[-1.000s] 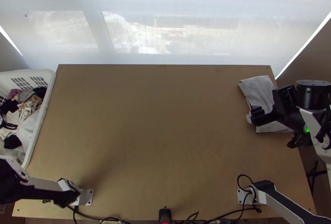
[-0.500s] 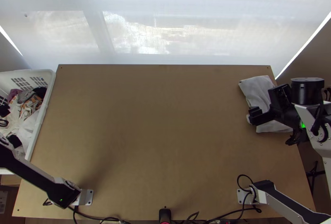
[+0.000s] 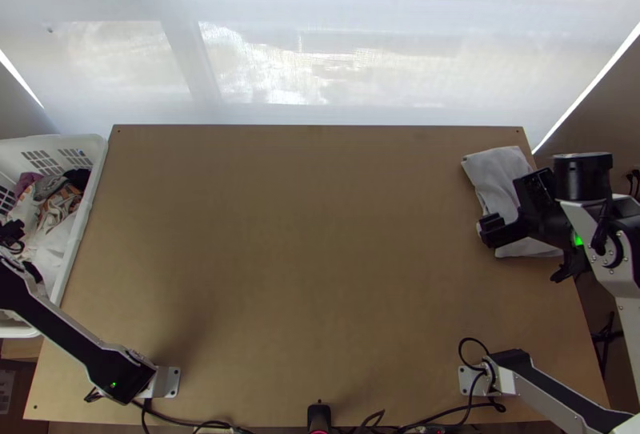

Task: Fold the t-shirt

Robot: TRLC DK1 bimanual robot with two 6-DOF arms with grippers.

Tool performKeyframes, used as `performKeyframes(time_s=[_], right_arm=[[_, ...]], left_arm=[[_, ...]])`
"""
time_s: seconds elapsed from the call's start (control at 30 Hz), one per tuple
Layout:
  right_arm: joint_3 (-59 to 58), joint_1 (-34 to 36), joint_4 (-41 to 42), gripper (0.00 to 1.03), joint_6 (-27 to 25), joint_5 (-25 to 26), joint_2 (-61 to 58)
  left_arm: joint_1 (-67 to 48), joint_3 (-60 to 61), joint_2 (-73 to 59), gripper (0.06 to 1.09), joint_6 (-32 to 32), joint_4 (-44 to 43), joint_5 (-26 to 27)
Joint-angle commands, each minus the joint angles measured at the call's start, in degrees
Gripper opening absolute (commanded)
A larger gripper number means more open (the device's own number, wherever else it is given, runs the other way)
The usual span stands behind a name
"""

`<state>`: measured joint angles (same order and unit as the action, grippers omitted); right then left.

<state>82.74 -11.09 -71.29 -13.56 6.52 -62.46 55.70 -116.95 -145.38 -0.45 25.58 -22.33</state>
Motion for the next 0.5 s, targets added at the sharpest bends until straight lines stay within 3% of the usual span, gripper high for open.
performKeyframes(time_s=[0.0, 0.1, 0.13, 0.2, 0.33, 0.47], right_arm=[[-2.6, 0.8, -0.6, 0.98, -0.9, 0.9, 0.7], [-3.5, 1.0, -0.7, 0.98, -1.2, 1.2, 1.1], [-3.5, 1.0, -0.7, 0.98, -1.1, 1.3, 1.1], [-3.4, 1.0, -0.7, 0.98, -1.2, 1.5, 1.1], [-2.9, 1.1, -0.9, 0.98, -1.1, 1.6, 1.2], [-2.8, 1.3, -1.0, 0.98, -1.1, 1.7, 1.8]], left_arm=[[0.8, -11.7, -9.9, 1.03, 0.2, 1.7, -2.5], [-0.2, -12.6, -11.4, 0.93, 2.4, 0.8, -2.4], [-0.3, -12.7, -11.7, 0.84, 2.8, 0.8, -2.3], [-0.7, -12.6, -12.0, 0.54, 3.2, 0.9, -1.8], [-0.9, -12.6, -12.9, 0.4, 3.9, 3.6, 1.8], [-0.4, -12.6, -11.9, 0.26, 4.1, 6.1, 9.1]])
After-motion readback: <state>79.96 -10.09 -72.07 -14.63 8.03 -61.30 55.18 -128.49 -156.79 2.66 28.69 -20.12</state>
